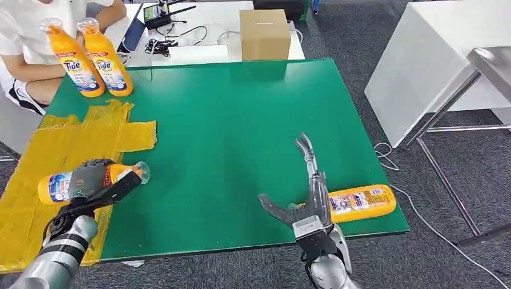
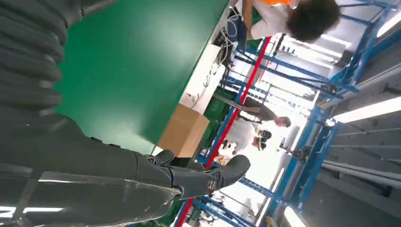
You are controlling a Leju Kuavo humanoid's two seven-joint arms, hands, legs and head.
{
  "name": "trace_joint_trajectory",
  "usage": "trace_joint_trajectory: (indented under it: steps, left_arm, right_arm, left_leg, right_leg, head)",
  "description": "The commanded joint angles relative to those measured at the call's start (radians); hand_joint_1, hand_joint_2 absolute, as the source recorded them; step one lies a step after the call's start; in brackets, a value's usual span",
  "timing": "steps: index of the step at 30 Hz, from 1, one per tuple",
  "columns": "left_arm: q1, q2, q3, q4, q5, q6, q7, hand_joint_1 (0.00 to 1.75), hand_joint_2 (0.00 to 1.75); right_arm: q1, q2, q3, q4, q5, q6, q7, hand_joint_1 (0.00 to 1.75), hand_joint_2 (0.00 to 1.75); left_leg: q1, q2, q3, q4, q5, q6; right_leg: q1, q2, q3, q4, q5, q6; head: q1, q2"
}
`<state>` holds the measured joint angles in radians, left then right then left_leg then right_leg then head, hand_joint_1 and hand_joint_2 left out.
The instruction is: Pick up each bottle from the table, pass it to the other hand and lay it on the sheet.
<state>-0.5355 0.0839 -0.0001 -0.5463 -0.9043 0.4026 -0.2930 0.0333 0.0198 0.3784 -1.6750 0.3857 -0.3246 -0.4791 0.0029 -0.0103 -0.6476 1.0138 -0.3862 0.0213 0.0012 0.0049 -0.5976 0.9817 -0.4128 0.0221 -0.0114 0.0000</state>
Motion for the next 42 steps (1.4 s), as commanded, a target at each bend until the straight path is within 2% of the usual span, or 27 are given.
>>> trace_joint_trajectory:
  steps: [1,2,3,4,7,10,14,29,33,39,42]
  left_arm:
    - [0.024,-0.059,0.108,0.205,0.102,-0.131,-0.012,1.75,1.75]
    - [0.022,-0.056,0.110,0.210,0.106,-0.145,-0.007,1.61,1.75]
    - [0.022,-0.052,0.114,0.215,0.114,-0.164,0.002,0.21,1.75]
    - [0.024,-0.051,0.119,0.213,0.120,-0.167,0.005,0.00,1.75]
    - [0.031,-0.046,0.139,0.216,0.153,-0.197,0.000,0.00,1.75]
    - [0.031,-0.046,0.148,0.213,0.171,-0.196,-0.008,0.00,1.75]
    - [0.028,-0.047,0.151,0.212,0.177,-0.203,-0.011,0.00,1.75]
    - [0.036,-0.050,0.160,0.207,0.195,-0.215,-0.023,0.00,1.75]
    - [0.043,-0.063,0.162,0.185,0.227,-0.202,-0.072,0.00,1.75]
    - [0.052,-0.096,0.129,0.094,0.283,-0.206,-0.147,0.00,1.75]
    - [0.063,-0.106,0.092,0.046,0.297,-0.217,-0.153,0.00,1.75]
  right_arm:
    - [-0.048,0.005,0.002,0.113,-0.006,0.008,-0.002,0.00,1.75]
    - [-0.050,0.005,0.004,0.114,-0.006,0.009,-0.002,0.00,1.75]
    - [-0.052,0.004,0.006,0.117,-0.006,0.009,-0.001,0.00,1.75]
    - [-0.054,0.004,0.008,0.119,-0.007,0.009,-0.001,0.00,1.75]
    - [-0.058,0.000,0.013,0.128,-0.007,0.004,0.000,0.00,1.75]
    - [-0.061,0.002,0.013,0.133,-0.010,0.001,0.003,0.00,1.75]
    - [-0.063,0.002,0.013,0.135,-0.011,0.000,0.003,0.00,1.75]
    - [-0.067,0.000,0.016,0.146,-0.011,-0.002,0.003,0.00,1.75]
    - [-0.069,-0.003,0.020,0.149,-0.008,-0.007,0.006,0.00,1.75]
    - [-0.062,-0.004,0.010,0.145,0.000,-0.015,0.013,0.00,1.75]
    - [-0.058,-0.002,0.006,0.143,0.004,-0.015,0.014,0.00,1.75]
  left_leg:
    - [-0.001,0.003,0.012,-0.003,-0.003,-0.003]
    - [-0.002,0.002,0.017,-0.005,-0.004,-0.004]
    - [-0.003,0.000,0.021,-0.005,-0.005,-0.003]
    - [-0.002,-0.001,0.024,-0.004,-0.007,-0.003]
    - [-0.003,0.001,0.034,-0.007,-0.011,-0.008]
    - [-0.003,0.005,0.040,-0.009,-0.015,-0.008]
    - [-0.004,0.004,0.046,-0.008,-0.013,-0.007]
    - [-0.008,0.004,0.051,-0.016,-0.014,-0.007]
    - [-0.008,0.005,0.051,-0.017,-0.014,-0.008]
    - [-0.008,0.000,0.050,-0.016,-0.013,-0.007]
    - [-0.008,-0.007,0.049,-0.015,-0.012,-0.006]
  right_leg:
    - [-0.001,0.002,0.010,-0.002,-0.003,-0.001]
    - [-0.002,0.002,0.014,-0.003,-0.004,-0.001]
    - [-0.002,0.000,0.017,-0.002,-0.005,-0.002]
    - [-0.002,0.000,0.021,-0.002,-0.007,-0.003]
    - [-0.003,0.001,0.023,-0.003,-0.010,-0.006]
    - [-0.003,0.005,0.036,-0.004,-0.012,-0.004]
    - [-0.003,0.002,0.040,-0.002,-0.012,-0.005]
    - [-0.007,0.002,0.042,-0.002,-0.014,-0.007]
    - [-0.006,0.004,0.041,-0.003,-0.013,-0.007]
    - [-0.006,-0.001,0.041,-0.003,-0.016,-0.005]
    - [-0.007,-0.007,0.040,-0.003,-0.017,-0.005]
  head:
    - [-0.001,0.000]
    - [-0.001,0.000]
    - [-0.001,0.000]
    - [-0.001,0.000]
    - [0.000,0.000]
    - [0.000,0.000]
    - [0.000,0.000]
    - [-0.001,0.000]
    - [-0.001,0.000]
    - [-0.001,0.000]
    - [-0.001,0.000]
